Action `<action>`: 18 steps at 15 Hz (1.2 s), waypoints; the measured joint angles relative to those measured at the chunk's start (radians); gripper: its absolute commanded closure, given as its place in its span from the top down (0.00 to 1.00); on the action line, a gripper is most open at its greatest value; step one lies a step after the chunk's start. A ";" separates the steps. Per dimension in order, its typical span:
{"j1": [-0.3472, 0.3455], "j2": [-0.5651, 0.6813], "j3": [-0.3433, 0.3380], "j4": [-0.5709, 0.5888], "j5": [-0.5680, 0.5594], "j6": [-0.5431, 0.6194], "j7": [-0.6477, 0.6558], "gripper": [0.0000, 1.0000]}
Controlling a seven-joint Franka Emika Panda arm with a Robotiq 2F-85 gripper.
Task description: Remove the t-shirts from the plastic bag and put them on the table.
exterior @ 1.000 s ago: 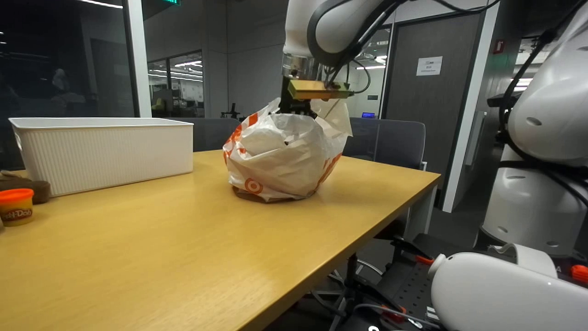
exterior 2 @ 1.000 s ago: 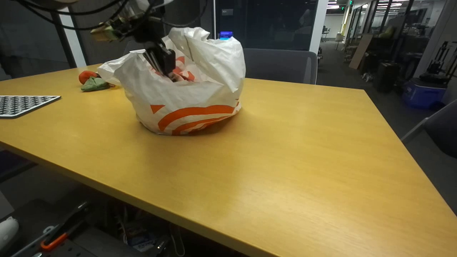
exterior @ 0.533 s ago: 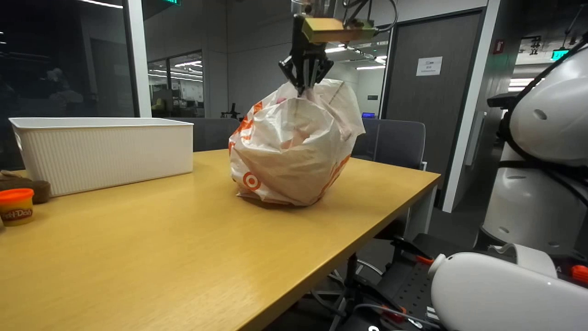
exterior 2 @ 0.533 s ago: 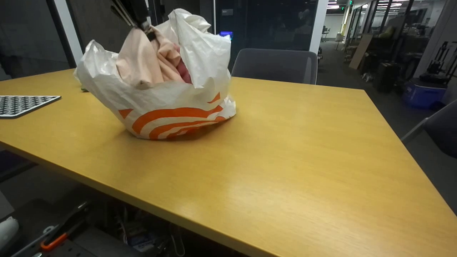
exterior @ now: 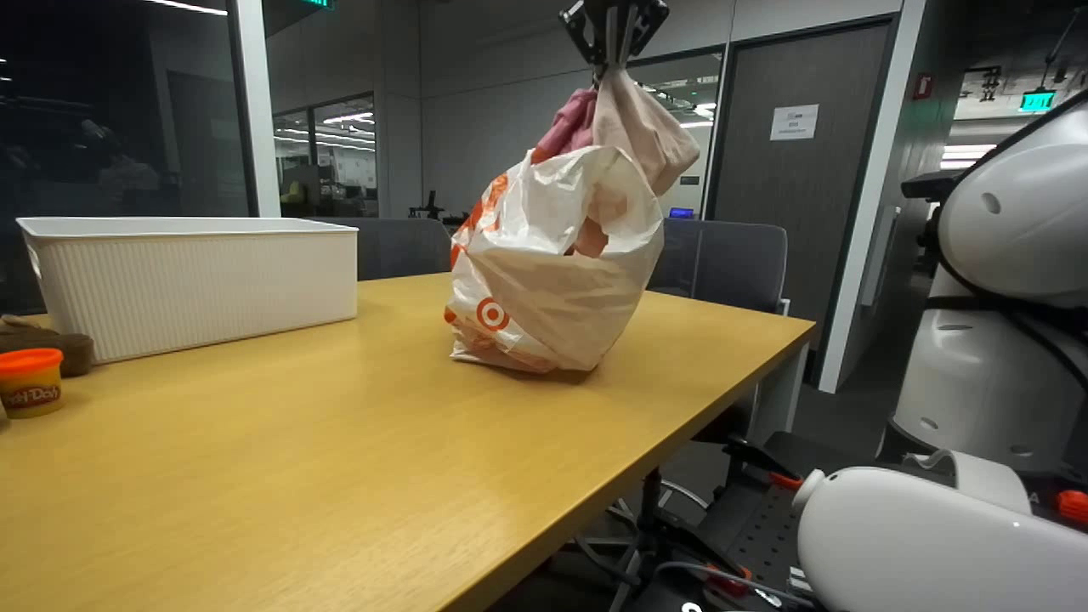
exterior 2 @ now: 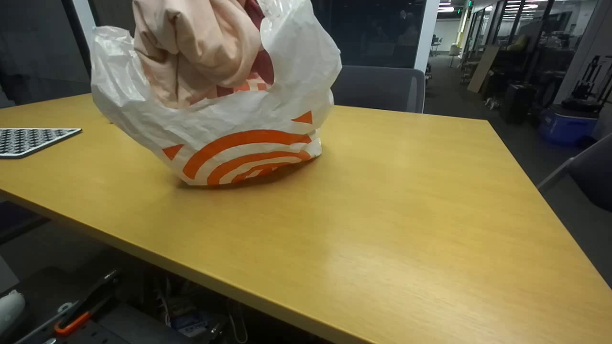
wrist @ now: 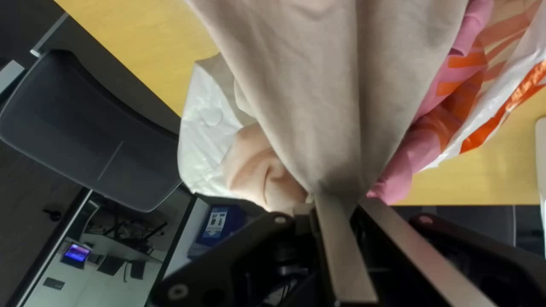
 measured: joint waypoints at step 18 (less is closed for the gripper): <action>-0.017 0.030 -0.113 0.063 0.198 0.079 -0.037 0.03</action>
